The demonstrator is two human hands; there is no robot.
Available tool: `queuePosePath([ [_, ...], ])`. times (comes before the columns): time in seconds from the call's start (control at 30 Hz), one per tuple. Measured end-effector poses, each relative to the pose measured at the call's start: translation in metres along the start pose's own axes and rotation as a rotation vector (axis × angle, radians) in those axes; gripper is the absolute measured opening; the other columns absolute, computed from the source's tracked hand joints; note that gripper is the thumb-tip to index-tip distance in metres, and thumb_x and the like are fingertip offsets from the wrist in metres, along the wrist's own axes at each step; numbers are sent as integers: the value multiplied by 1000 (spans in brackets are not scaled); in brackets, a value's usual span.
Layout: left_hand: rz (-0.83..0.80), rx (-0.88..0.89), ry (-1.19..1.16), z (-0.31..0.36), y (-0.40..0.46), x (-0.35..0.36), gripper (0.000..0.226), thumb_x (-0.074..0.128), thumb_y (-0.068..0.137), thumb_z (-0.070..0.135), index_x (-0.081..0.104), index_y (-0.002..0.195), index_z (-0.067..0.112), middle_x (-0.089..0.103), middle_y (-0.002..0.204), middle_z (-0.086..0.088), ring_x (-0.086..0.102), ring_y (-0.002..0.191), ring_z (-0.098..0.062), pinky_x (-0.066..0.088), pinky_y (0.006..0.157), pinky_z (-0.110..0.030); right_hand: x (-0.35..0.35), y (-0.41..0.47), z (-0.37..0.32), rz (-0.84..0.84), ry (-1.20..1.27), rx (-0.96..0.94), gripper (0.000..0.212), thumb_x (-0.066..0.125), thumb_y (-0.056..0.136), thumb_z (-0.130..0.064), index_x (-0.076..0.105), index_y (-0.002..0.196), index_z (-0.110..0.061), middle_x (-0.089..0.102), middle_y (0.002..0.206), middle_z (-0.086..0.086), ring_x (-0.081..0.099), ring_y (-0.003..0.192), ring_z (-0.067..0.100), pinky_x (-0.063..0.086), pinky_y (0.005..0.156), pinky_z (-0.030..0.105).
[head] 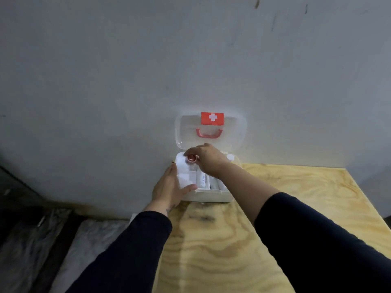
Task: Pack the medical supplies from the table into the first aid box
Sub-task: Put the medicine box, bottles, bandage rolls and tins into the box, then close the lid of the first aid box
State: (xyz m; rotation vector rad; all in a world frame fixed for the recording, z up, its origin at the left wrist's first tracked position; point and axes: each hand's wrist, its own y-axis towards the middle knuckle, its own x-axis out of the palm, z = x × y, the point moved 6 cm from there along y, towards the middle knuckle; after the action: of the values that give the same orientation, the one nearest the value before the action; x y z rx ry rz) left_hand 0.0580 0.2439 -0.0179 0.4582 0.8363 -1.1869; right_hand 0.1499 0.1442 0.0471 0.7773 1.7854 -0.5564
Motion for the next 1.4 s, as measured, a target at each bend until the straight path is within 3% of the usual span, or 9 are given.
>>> queuePosePath([
  [0.13, 50, 50, -107, 2, -2, -1, 83, 73, 72, 49, 33, 141, 27, 47, 140, 5, 48, 123, -19, 46, 94, -36, 18, 20, -14, -65, -66, -84, 55, 42, 87, 9, 61, 122, -27, 68, 113, 1, 49, 112, 25, 48, 88, 35],
  [0.37, 30, 58, -87, 4, 0, -4, 78, 70, 73, 56, 36, 138, 28, 48, 138, 6, 50, 121, -18, 50, 91, -42, 32, 30, -11, -77, -5, -71, 56, 49, 83, 15, 61, 124, -21, 54, 120, 11, 54, 111, 29, 49, 93, 38],
  [0.53, 16, 35, -32, 2, 2, -2, 86, 67, 71, 64, 34, 140, 25, 46, 141, 4, 48, 124, -19, 48, 94, -40, 22, 23, -6, -5, 39, -56, 39, 60, 88, -1, 61, 124, -17, 53, 122, 10, 56, 110, 27, 49, 95, 34],
  [0.7, -18, -39, -29, -5, -1, 2, 96, 65, 75, 62, 15, 150, 27, 27, 156, 6, 34, 139, -20, 36, 108, -41, -35, 5, -15, 380, -131, -207, 34, 64, 79, 3, 69, 109, -13, 63, 112, 13, 57, 105, 32, 51, 83, 47],
  [0.83, -48, 0, 82, -1, -3, 4, 88, 57, 81, 62, 11, 150, 32, 15, 160, 5, 25, 143, -23, 32, 111, -44, -86, -17, 0, 773, -304, -126, 33, 61, 78, -7, 65, 109, -18, 61, 109, 11, 57, 97, 32, 45, 74, 38],
  [0.97, -104, 5, 154, 0, 0, 5, 87, 52, 84, 63, 7, 152, 31, 9, 161, 3, 22, 144, -27, 31, 112, -47, -96, -7, 39, 581, -256, 113, 59, 69, 79, -15, 47, 133, -21, 53, 127, 8, 48, 114, 32, 41, 91, 41],
  [1.03, -126, 8, 176, 0, 1, 5, 86, 50, 85, 64, 6, 152, 31, 7, 161, 2, 20, 145, -28, 30, 112, -48, -92, 1, 49, 462, -197, 127, 51, 62, 87, -22, 47, 136, -23, 56, 131, 4, 47, 119, 29, 37, 97, 40],
  [1.17, -148, -14, 196, 1, 3, 5, 90, 48, 84, 66, 4, 153, 28, 4, 162, 1, 14, 147, -29, 25, 115, -47, -96, -1, 45, 542, -169, 100, 33, 50, 95, -29, 60, 126, -24, 66, 121, 1, 54, 112, 29, 41, 90, 40],
  [1.4, -59, -36, 167, 2, 0, 2, 103, 59, 80, 63, 3, 153, 18, 8, 162, -1, 20, 146, -23, 30, 113, -42, -85, -47, 24, 664, -183, -21, 28, 59, 93, -20, 67, 119, -15, 71, 118, 2, 63, 110, 27, 49, 85, 40],
])
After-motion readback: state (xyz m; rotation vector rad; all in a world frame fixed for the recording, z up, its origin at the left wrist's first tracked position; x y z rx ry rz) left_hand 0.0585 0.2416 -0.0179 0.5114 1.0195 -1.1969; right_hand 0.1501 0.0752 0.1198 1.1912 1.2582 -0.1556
